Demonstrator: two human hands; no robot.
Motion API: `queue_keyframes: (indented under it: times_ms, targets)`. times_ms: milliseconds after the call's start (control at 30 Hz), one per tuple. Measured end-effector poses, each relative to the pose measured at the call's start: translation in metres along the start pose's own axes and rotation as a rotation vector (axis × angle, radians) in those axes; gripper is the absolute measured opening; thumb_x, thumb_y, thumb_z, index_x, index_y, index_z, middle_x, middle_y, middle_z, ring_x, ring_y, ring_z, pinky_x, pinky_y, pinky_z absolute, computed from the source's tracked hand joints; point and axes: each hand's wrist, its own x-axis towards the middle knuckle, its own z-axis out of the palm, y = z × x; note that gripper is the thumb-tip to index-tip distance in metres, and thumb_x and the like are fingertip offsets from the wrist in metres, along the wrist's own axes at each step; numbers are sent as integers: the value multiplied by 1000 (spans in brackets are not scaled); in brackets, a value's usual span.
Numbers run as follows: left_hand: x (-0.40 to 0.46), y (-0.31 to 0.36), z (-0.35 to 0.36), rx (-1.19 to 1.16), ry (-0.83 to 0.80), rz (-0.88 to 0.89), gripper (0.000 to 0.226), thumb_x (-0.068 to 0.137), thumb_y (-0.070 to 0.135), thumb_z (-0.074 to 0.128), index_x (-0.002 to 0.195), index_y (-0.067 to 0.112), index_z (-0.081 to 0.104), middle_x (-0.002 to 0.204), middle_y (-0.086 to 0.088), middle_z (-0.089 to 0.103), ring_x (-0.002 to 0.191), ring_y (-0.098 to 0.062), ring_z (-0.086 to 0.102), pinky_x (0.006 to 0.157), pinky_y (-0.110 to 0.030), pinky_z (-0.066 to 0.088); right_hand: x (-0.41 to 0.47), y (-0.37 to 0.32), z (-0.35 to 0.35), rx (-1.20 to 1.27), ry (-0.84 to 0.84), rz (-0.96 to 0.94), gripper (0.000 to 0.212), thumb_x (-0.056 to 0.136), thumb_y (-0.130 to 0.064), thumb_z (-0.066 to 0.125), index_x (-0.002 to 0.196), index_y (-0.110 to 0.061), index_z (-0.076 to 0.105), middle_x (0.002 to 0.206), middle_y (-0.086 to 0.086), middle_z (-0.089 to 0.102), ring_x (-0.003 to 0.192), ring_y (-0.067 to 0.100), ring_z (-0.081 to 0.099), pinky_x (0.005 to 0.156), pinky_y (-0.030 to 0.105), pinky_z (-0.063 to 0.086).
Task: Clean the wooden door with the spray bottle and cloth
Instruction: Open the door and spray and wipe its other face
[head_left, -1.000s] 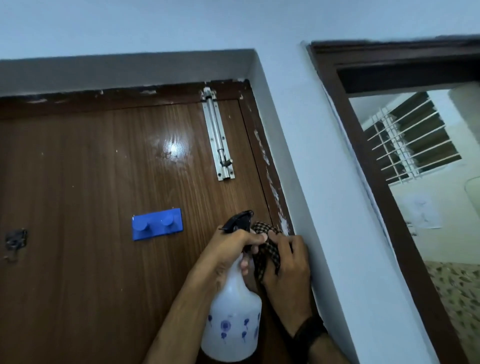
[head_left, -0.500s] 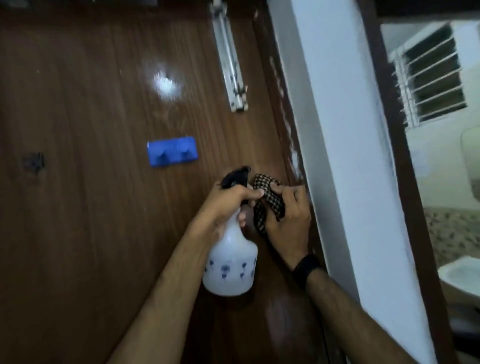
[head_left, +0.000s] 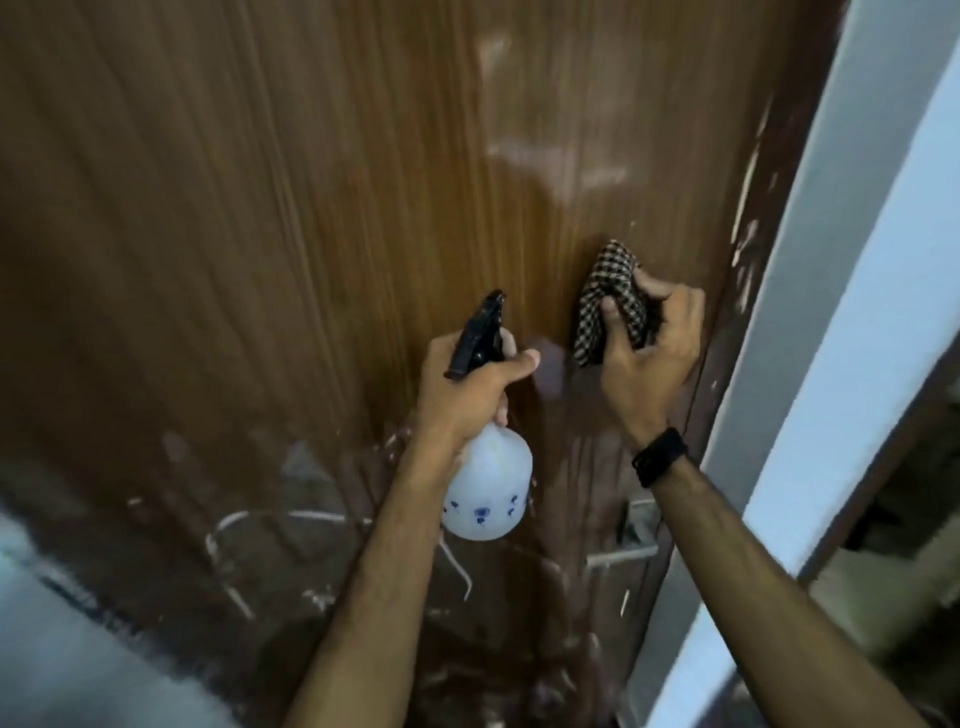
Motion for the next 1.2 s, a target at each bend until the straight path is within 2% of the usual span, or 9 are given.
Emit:
queue_keyframes:
  times_ms: [167,300,467,567,733,833,900,1067,1200]
  targets:
    - [-33,-75,-34,-65,62,-64,15,88,2,74,85,6,61,71,-16,56,38,-13,45,43,-24,41,-74,-5,4,-8,-66,110,22,90,-7,72,108,4,64,107,16,59,104,13,55,92,23,46]
    - [-50,-115,-51,-133,195,-143,18,87,-2,74,81,8,60,62,-7,54,37,-12,44,43,-24,40,-114,-11,10,18,-199,58,22,89,-2,73,107,6,63,110,12,57,106,21,56,94,27,46]
    - [-60,-140,-60,-135,361,-203,20,85,-4,76,76,6,60,56,-1,55,43,-10,51,51,-23,44,-136,-19,35,87,-288,4,21,85,6,73,104,7,65,107,22,57,106,24,58,96,29,49]
    - [-58,-146,-57,-102,422,-258,24,85,-2,76,73,7,58,52,1,52,43,-14,51,50,-23,44,-141,-5,45,81,-338,-100,29,81,13,68,107,1,66,111,22,54,106,30,57,99,32,49]
    - [-59,-160,-51,-83,438,-264,22,86,-3,76,75,2,58,53,-7,51,40,-19,50,47,-27,45,-160,29,43,46,-422,-308,44,81,7,53,120,-14,59,117,10,47,106,33,52,97,41,49]
    - [-60,-164,-47,-43,449,-270,25,86,-3,75,72,5,56,53,1,51,44,-13,51,52,-23,44,-160,33,51,87,-380,-317,44,79,8,54,117,-12,60,115,12,46,103,33,51,99,32,44]
    - [-62,-167,-50,-41,495,-303,30,85,-2,75,69,10,54,56,-6,48,45,-17,48,50,-26,42,-159,27,57,129,-363,-299,41,79,10,55,115,-10,61,114,12,45,101,33,51,100,29,44]
    - [-62,-162,-69,-87,529,-287,27,85,-2,76,71,12,58,63,-13,49,51,-23,49,44,-27,40,-148,9,84,204,-437,-502,36,88,7,60,120,-11,62,116,11,48,103,30,52,89,43,52]
    - [-61,-164,-89,-80,477,-256,23,85,-5,74,76,9,58,57,-11,49,39,-19,43,42,-25,39,-178,21,95,142,-484,-691,36,94,6,52,124,-11,59,116,12,50,95,30,53,85,46,45]
